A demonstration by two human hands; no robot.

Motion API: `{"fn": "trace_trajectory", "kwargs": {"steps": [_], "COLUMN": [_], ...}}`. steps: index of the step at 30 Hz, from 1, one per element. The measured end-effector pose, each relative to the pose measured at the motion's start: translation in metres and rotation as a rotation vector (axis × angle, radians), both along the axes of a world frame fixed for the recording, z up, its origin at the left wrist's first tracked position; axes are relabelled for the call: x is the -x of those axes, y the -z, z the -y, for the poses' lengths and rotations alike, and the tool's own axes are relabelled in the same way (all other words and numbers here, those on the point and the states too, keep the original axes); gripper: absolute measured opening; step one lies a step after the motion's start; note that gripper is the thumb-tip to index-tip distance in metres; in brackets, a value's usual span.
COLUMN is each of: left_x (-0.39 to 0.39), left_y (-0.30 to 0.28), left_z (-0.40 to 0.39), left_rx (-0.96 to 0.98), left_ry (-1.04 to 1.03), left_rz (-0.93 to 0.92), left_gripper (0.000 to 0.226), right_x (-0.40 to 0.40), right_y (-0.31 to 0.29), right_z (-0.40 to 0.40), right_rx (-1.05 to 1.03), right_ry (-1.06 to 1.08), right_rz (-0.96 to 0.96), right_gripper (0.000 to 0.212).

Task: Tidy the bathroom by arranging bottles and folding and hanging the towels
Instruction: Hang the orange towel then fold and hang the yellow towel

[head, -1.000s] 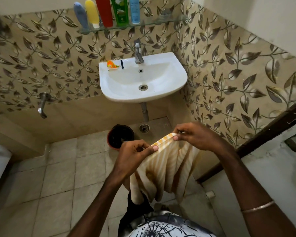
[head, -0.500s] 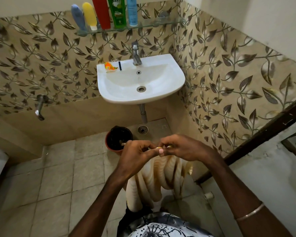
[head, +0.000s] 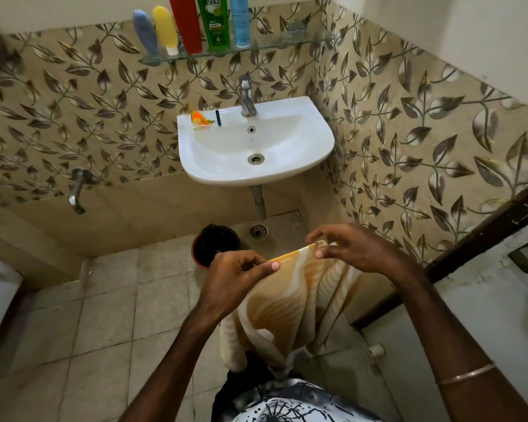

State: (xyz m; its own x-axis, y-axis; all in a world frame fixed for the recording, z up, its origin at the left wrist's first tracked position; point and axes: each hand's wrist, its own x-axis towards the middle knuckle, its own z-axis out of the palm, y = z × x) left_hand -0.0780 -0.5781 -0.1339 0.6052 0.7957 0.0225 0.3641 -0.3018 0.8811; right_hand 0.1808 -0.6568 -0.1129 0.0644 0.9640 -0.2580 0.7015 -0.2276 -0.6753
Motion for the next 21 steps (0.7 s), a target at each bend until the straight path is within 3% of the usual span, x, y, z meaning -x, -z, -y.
{"fn": "trace_trajectory", "kwargs": {"steps": [2, 4, 7, 12, 19, 21], "left_x": [-0.003, -0.006, -0.009, -0.003, 0.01, 0.012], "left_y": [-0.002, -0.003, -0.003, -0.001, -0.003, -0.004], "left_z": [0.0, 0.0, 0.0, -0.002, -0.004, -0.004], "left_rx": [-0.001, -0.007, -0.031, -0.046, -0.018, -0.02], "left_ry": [0.017, 0.048, 0.087, 0.049, -0.01, -0.012], "left_rz": [0.02, 0.044, 0.045, 0.004, -0.012, 0.002], "left_gripper": [0.017, 0.017, 0.024, 0.018, 0.016, 0.016], "right_x": [0.015, 0.032, 0.045, 0.035, 0.001, 0.001], "right_y": [-0.003, -0.004, 0.0, -0.002, 0.003, 0.006], "right_z": [0.0, -0.001, -0.007, -0.013, -0.011, -0.009], "right_rx": [0.028, 0.041, 0.01, -0.048, -0.083, -0.069], "right_ry": [-0.084, -0.154, -0.212, -0.144, 0.123, 0.15], "right_rz": [-0.08, -0.119, -0.065, -0.013, 0.097, 0.113], "right_gripper": [0.044, 0.05, 0.026, 0.008, 0.001, 0.008]}}
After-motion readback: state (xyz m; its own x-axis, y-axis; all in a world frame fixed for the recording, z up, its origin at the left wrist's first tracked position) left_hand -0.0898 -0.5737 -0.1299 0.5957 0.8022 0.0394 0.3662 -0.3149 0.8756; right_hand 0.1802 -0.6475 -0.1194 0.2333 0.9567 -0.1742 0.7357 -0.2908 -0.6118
